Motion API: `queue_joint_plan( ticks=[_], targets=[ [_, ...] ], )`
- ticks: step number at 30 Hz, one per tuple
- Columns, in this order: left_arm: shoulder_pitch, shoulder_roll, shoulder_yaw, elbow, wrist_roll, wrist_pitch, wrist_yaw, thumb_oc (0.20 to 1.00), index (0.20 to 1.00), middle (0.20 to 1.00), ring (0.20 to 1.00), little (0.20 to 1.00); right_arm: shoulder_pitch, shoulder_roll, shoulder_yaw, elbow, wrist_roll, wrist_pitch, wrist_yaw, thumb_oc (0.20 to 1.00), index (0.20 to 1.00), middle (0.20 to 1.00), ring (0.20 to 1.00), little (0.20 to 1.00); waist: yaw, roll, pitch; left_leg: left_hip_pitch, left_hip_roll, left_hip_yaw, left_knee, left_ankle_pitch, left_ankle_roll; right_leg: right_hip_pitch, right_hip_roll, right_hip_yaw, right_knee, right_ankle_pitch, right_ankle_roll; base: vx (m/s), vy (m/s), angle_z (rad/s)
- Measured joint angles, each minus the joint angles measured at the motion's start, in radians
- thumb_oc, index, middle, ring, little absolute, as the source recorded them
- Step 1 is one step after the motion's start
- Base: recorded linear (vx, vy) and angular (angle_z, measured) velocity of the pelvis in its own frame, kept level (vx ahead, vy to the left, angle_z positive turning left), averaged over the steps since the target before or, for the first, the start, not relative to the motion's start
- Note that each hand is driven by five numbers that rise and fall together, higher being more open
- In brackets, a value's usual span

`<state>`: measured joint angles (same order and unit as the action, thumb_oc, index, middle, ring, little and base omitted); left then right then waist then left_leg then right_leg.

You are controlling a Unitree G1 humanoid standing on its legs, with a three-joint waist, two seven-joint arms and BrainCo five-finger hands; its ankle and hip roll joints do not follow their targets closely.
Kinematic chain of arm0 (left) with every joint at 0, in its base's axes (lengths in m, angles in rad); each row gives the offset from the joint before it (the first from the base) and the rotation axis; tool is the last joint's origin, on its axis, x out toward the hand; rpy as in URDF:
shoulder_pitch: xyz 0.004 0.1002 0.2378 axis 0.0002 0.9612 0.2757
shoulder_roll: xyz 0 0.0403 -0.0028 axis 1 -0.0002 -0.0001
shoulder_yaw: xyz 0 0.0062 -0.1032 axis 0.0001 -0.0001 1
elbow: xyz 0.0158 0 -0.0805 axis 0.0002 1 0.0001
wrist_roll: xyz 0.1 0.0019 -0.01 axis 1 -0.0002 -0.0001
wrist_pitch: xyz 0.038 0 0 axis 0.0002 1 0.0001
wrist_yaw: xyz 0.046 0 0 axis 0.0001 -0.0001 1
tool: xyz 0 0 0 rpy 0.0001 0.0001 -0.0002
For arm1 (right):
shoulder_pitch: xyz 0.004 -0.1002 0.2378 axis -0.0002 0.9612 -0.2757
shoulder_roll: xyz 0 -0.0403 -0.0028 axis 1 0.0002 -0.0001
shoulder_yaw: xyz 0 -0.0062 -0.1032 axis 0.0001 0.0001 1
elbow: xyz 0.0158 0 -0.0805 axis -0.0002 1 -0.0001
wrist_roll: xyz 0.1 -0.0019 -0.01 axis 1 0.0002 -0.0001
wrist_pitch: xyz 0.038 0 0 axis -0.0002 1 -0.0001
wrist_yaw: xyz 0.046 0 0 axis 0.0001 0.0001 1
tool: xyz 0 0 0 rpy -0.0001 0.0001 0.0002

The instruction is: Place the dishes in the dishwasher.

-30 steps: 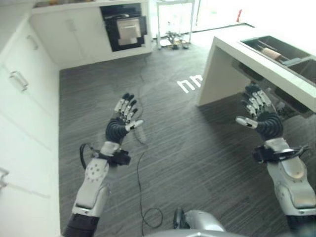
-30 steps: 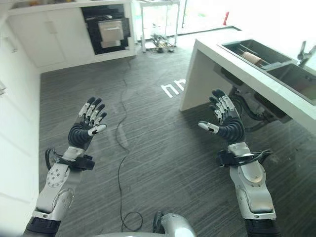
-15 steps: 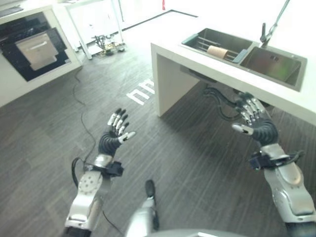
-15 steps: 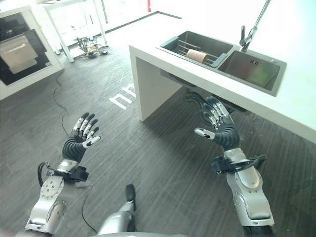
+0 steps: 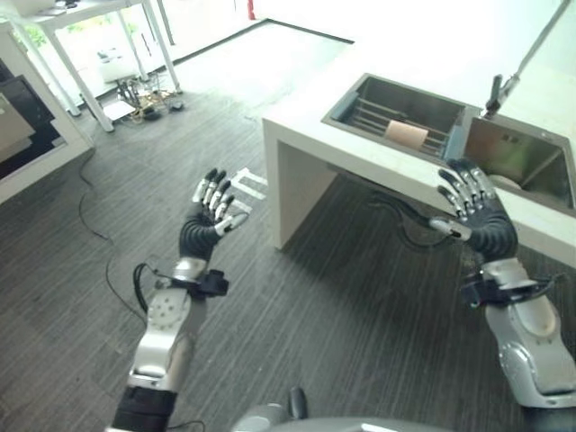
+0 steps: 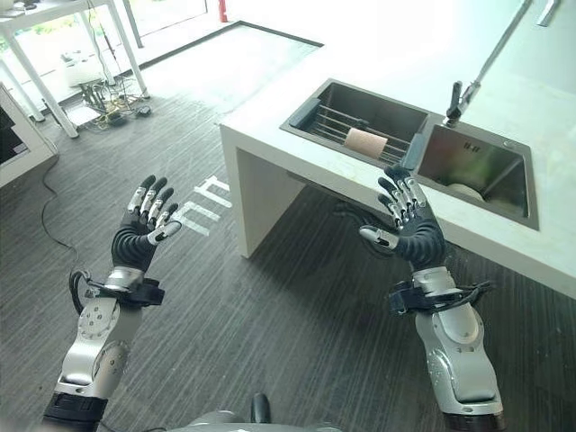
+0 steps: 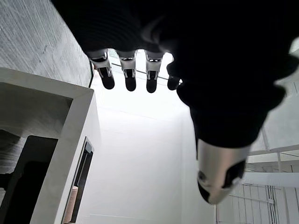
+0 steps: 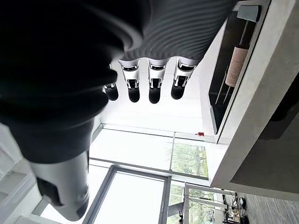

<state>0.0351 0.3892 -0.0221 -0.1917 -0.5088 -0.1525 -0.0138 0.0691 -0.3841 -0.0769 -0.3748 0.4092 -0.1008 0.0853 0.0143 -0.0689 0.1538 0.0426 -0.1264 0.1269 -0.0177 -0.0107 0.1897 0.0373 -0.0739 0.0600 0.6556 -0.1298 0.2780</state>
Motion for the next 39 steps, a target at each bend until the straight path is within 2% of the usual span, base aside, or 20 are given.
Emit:
queue_joint_plan(
  ticks=[1, 2, 3, 5, 6, 7, 8, 11, 14, 15, 18, 21, 22, 23, 24, 26, 28, 31, 34, 39],
  targets=[
    [0.040, -0.003, -0.004, 0.003, 0.030, 0.007, 0.001, 1.000, 1.000, 1.000, 1.000, 1.000, 0.026, 0.033, 0.038, -0.027, -0.018, 0.003, 0.009, 1.000, 1.000, 1.000, 1.000, 1.000, -0.017, 0.022, 0.001, 0.057, 0.022, 0.046, -0.017, -0.007, -0.016, -0.249, -0.035, -0.092, 0.323, 0.013, -0.055, 0.29, -0.019, -0.80],
    [0.053, -0.003, -0.001, 0.003, 0.053, 0.010, 0.000, 1.000, 1.000, 1.000, 1.000, 1.000, 0.025, 0.010, 0.053, -0.027, -0.018, 0.001, 0.010, 1.000, 1.000, 1.000, 1.000, 1.000, -0.045, 0.046, -0.004, 0.094, 0.041, 0.064, -0.042, -0.020, -0.033, -0.386, -0.050, -0.151, 0.252, -0.006, -0.074, 0.38, -0.172, -1.02],
    [0.066, 0.037, 0.109, 0.009, 0.059, 0.023, 0.012, 1.000, 1.000, 1.000, 1.000, 1.000, -0.022, -0.078, 0.104, 0.018, -0.015, 0.001, 0.024, 1.000, 1.000, 1.000, 1.000, 1.000, -0.052, 0.038, -0.015, 0.116, 0.041, 0.121, -0.056, -0.051, -0.069, -0.431, -0.153, -0.415, -0.277, 0.081, -0.177, 0.56, -0.392, -0.68],
    [0.088, 0.049, 0.145, 0.010, 0.057, 0.029, 0.027, 1.000, 1.000, 1.000, 1.000, 1.000, -0.020, -0.096, 0.099, 0.022, -0.012, 0.003, 0.030, 1.000, 1.000, 1.000, 1.000, 1.000, -0.052, 0.035, -0.018, 0.135, 0.035, 0.142, -0.045, -0.081, -0.118, -0.389, -0.186, -0.540, -0.591, 0.128, -0.186, 0.45, -0.354, -0.62],
    [0.119, 0.031, 0.129, 0.006, 0.057, 0.025, 0.054, 1.000, 1.000, 1.000, 1.000, 1.000, -0.012, -0.085, 0.085, 0.017, 0.004, 0.007, 0.036, 1.000, 1.000, 1.000, 1.000, 1.000, -0.047, 0.031, -0.021, 0.160, 0.027, 0.175, -0.038, -0.102, -0.141, -0.347, -0.177, -0.520, -0.751, 0.143, -0.160, 0.34, -0.315, -0.63],
    [0.119, 0.011, 0.098, 0.009, 0.057, 0.028, 0.061, 1.000, 1.000, 1.000, 1.000, 1.000, 0.001, -0.078, 0.066, 0.016, 0.005, 0.009, 0.037, 1.000, 1.000, 1.000, 1.000, 1.000, -0.041, 0.041, -0.022, 0.181, 0.028, 0.188, -0.041, -0.103, -0.140, -0.346, -0.172, -0.489, -0.744, 0.165, -0.159, 0.38, -0.396, -0.57],
    [0.113, -0.002, 0.032, 0.020, 0.058, 0.025, 0.059, 1.000, 1.000, 1.000, 1.000, 1.000, 0.030, -0.073, 0.065, 0.016, 0.005, 0.006, 0.039, 1.000, 1.000, 1.000, 1.000, 1.000, -0.095, 0.030, -0.033, 0.210, 0.045, 0.122, -0.030, -0.111, -0.153, -0.376, -0.152, -0.366, -0.610, 0.215, -0.162, 0.57, -0.767, -0.40],
    [0.048, -0.036, 0.018, 0.107, 0.047, 0.043, 0.058, 1.000, 1.000, 1.000, 1.000, 1.000, 0.037, -0.067, 0.036, 0.096, 0.007, -0.012, 0.035, 1.000, 1.000, 1.000, 1.000, 1.000, -0.151, 0.037, -0.044, 0.284, 0.118, 0.056, -0.014, -0.160, -0.240, -0.254, -0.048, -0.278, -0.613, 0.228, -0.177, 0.41, -0.588, 0.23],
    [0.046, -0.047, -0.017, 0.056, -0.010, 0.075, 0.058, 1.000, 1.000, 1.000, 1.000, 1.000, -0.038, -0.109, 0.000, 0.071, 0.034, 0.026, 0.004, 1.000, 1.000, 1.000, 1.000, 1.000, -0.115, 0.075, -0.070, 0.318, 0.209, 0.138, 0.070, -0.149, -0.299, -0.182, 0.064, -0.283, -0.621, 0.310, -0.325, 0.19, -0.339, -0.20],
    [0.046, -0.037, -0.007, 0.045, -0.023, 0.074, 0.058, 1.000, 1.000, 1.000, 1.000, 1.000, -0.057, -0.116, 0.006, 0.046, 0.044, 0.025, 0.004, 1.000, 1.000, 1.000, 1.000, 1.000, -0.098, 0.072, -0.071, 0.276, 0.223, 0.144, 0.171, -0.126, -0.330, -0.174, 0.077, -0.276, -0.630, 0.294, -0.348, 0.23, -0.415, -0.93],
    [0.051, -0.037, 0.005, -0.008, -0.047, 0.045, 0.044, 1.000, 1.000, 1.000, 1.000, 1.000, -0.033, -0.114, 0.013, 0.037, 0.044, 0.021, 0.002, 1.000, 1.000, 1.000, 1.000, 1.000, -0.087, 0.060, -0.063, 0.046, 0.282, 0.094, 0.599, -0.141, -0.317, -0.106, 0.118, -0.221, -0.678, 0.240, -0.403, 0.24, -0.263, -0.49],
    [0.086, -0.033, 0.031, -0.089, -0.107, -0.010, -0.009, 1.000, 1.000, 1.000, 1.000, 1.000, 0.024, -0.112, 0.015, 0.028, 0.044, 0.020, 0.006, 1.000, 1.000, 1.000, 1.000, 1.000, -0.099, 0.015, -0.049, -0.098, 0.272, 0.075, 0.626, -0.149, -0.316, -0.018, 0.125, -0.206, -0.726, 0.207, -0.379, 0.18, 0.010, -0.29],
    [0.093, -0.029, 0.042, -0.122, -0.112, -0.036, -0.037, 1.000, 1.000, 1.000, 1.000, 1.000, 0.034, -0.099, 0.009, 0.029, 0.044, 0.021, 0.007, 1.000, 1.000, 1.000, 1.000, 1.000, -0.098, 0.001, -0.047, -0.122, 0.263, 0.086, 0.538, -0.140, -0.296, -0.002, 0.117, -0.216, -0.737, 0.179, -0.330, 0.14, 0.156, -0.43],
    [0.089, -0.045, 0.032, -0.129, -0.139, -0.070, -0.060, 1.000, 1.000, 1.000, 1.000, 1.000, 0.030, -0.095, -0.001, 0.043, 0.044, 0.021, 0.006, 1.000, 1.000, 1.000, 1.000, 1.000, -0.091, 0.053, -0.045, -0.127, 0.308, 0.073, 0.382, -0.117, -0.260, -0.057, 0.102, -0.321, -0.592, 0.046, -0.164, 0.15, 0.205, -0.62],
    [0.084, -0.047, 0.040, -0.151, -0.150, -0.091, -0.074, 1.000, 1.000, 1.000, 1.000, 1.000, 0.020, -0.110, -0.004, 0.029, 0.044, 0.025, 0.006, 1.000, 1.000, 1.000, 1.000, 1.000, -0.091, 0.078, -0.047, -0.131, 0.359, 0.082, 0.259, -0.082, -0.294, -0.134, 0.068, -0.285, -0.459, 0.063, -0.324, 0.13, 0.186, -0.30],
    [0.051, -0.015, 0.030, -0.148, -0.188, -0.125, -0.110, 1.000, 1.000, 1.000, 1.000, 1.000, 0.040, -0.106, -0.021, 0.008, 0.043, 0.027, 0.012, 1.000, 1.000, 1.000, 1.000, 1.000, -0.133, 0.078, -0.056, -0.065, 0.365, 0.105, -0.041, 0.009, -0.305, -0.022, 0.073, -0.313, -0.576, 0.051, -0.330, 0.23, 0.325, 0.15],
    [0.011, -0.018, 0.024, -0.165, -0.191, -0.160, -0.110, 1.000, 1.000, 1.000, 1.000, 1.000, 0.039, -0.127, -0.033, 0.012, 0.043, 0.029, 0.017, 1.000, 1.000, 1.000, 1.000, 1.000, -0.120, 0.088, -0.063, -0.049, 0.375, 0.017, -0.074, 0.030, -0.330, -0.004, 0.091, -0.316, -0.603, 0.073, -0.347, 0.23, 0.430, 0.03],
    [0.053, -0.021, 0.026, -0.185, -0.218, -0.167, -0.117, 1.000, 1.000, 1.000, 1.000, 1.000, 0.029, -0.125, -0.050, 0.007, 0.043, 0.052, 0.028, 1.000, 1.000, 1.000, 1.000, 1.000, -0.088, 0.067, -0.059, -0.002, 0.314, 0.024, -0.075, 0.044, -0.313, 0.006, 0.072, -0.277, -0.603, 0.075, -0.345, 0.11, 0.234, -0.29],
    [0.052, -0.019, 0.031, -0.194, -0.218, -0.181, -0.122, 1.000, 1.000, 1.000, 1.000, 1.000, 0.031, -0.130, -0.053, 0.009, 0.043, 0.061, 0.030, 1.000, 1.000, 1.000, 1.000, 1.000, -0.093, 0.088, -0.062, 0.029, 0.305, 0.023, -0.067, 0.149, -0.259, 0.044, 0.089, -0.290, -0.625, 0.068, -0.319, 0.06, 0.151, 0.11],
    [0.009, -0.009, 0.091, -0.187, -0.220, -0.195, -0.086, 1.000, 1.000, 1.000, 1.000, 1.000, 0.055, -0.073, -0.058, 0.004, 0.022, 0.079, 0.030, 1.000, 1.000, 1.000, 1.000, 1.000, -0.069, 0.060, -0.061, -0.006, 0.195, 0.059, -0.066, 0.072, -0.236, 0.017, -0.030, -0.302, -0.647, 0.114, -0.193, 0.09, 0.483, 0.24]
  ],
)
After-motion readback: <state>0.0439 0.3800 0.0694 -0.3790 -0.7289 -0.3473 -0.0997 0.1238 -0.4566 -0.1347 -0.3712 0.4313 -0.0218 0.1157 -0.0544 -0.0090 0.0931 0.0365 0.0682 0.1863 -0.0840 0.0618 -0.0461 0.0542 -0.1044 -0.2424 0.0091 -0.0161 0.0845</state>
